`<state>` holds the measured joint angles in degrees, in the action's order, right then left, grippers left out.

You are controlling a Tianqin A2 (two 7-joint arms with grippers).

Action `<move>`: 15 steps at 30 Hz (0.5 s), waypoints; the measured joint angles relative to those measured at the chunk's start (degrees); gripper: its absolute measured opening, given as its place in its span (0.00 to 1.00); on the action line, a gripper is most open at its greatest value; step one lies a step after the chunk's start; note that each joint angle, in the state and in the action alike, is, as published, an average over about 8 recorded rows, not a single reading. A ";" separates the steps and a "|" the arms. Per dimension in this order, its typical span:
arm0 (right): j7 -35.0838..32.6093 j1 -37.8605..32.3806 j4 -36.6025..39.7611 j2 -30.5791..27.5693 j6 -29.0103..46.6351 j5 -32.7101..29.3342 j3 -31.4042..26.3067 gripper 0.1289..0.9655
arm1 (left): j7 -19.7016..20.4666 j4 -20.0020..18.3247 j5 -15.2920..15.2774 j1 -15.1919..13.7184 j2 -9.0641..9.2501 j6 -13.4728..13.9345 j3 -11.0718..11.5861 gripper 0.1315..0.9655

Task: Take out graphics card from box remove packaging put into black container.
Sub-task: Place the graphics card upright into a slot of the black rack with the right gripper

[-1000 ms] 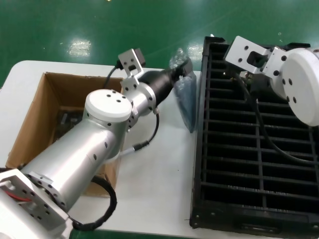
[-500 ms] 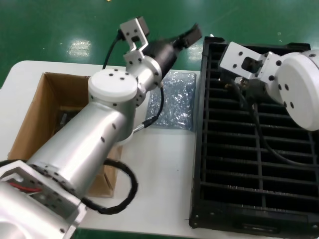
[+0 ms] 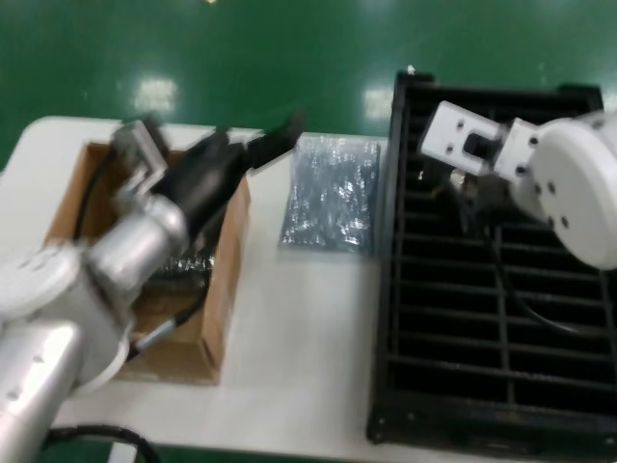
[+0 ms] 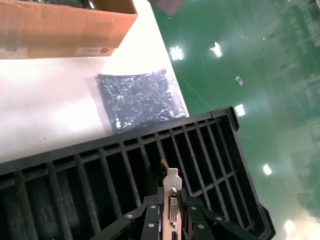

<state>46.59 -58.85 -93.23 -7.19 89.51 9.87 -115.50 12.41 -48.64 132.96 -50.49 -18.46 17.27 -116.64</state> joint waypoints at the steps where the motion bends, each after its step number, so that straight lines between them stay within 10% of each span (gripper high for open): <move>1: 0.15 0.00 0.09 -0.15 -0.02 0.16 -0.18 0.07 | -2.34 -2.35 1.75 2.36 -1.31 1.28 1.31 0.90; 5: 0.37 -0.06 0.67 -0.44 -0.55 0.57 -0.55 0.07 | -12.03 -12.15 6.62 12.03 -2.78 4.66 9.17 0.95; 10: 0.43 -0.28 1.44 -0.61 -1.41 0.98 -0.79 0.07 | -21.57 -24.69 7.85 22.68 0.52 5.54 20.46 0.98; 15: 0.49 -0.47 2.26 -0.74 -2.08 1.34 -1.05 0.07 | -24.07 -34.47 4.93 28.78 3.60 3.64 26.93 1.00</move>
<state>47.08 -59.32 -90.97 -7.93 87.42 11.21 -116.55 -11.66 -83.11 137.89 -21.71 -14.86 20.91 -89.71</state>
